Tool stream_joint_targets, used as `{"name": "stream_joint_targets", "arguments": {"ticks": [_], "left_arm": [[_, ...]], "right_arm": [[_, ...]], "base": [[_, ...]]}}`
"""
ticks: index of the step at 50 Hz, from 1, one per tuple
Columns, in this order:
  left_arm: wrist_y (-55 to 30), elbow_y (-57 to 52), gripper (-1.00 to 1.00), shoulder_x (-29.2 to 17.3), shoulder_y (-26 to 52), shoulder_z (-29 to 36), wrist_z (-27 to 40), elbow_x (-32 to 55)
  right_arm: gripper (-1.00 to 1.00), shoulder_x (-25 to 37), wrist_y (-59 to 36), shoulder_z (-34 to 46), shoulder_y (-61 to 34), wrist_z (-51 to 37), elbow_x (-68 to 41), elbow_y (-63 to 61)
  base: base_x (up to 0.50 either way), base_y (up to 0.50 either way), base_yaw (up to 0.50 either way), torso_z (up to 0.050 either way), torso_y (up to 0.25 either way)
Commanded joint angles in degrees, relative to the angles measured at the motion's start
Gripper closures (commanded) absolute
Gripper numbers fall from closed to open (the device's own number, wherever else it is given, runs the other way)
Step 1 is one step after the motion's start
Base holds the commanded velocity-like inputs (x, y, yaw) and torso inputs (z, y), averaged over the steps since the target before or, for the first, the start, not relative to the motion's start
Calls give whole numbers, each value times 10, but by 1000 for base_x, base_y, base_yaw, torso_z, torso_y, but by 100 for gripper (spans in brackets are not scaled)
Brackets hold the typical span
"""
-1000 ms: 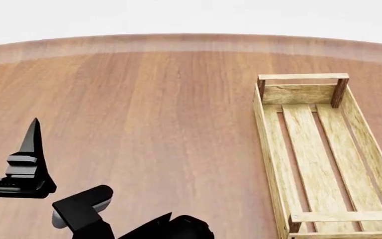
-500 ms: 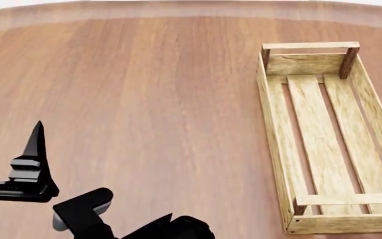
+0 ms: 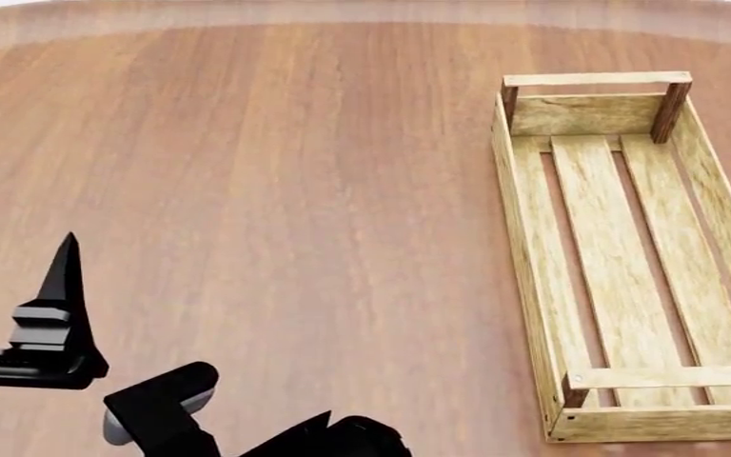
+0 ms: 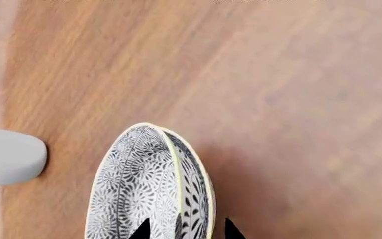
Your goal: Stack the right bowl on the left bowl and place them in the tray.
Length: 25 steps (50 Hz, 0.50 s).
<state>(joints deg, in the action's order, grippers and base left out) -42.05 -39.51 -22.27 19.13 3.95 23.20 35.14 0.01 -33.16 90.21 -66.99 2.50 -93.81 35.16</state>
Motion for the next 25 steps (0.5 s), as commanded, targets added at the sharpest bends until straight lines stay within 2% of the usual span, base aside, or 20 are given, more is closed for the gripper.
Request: {"name": "stream_joint_targets", "arguments": {"ticks": [1, 25], "left_arm": [[4, 1, -100, -1, -1, -2, 1, 3], [15, 2, -100, -4, -12, -7, 2, 8]], "right_arm": [[100, 0, 4, 0, 1, -2, 4, -4], [100, 0, 10, -1, 7, -4, 6, -1]], "base": [[0, 0, 0, 0, 0], [0, 0, 0, 0, 0]]}}
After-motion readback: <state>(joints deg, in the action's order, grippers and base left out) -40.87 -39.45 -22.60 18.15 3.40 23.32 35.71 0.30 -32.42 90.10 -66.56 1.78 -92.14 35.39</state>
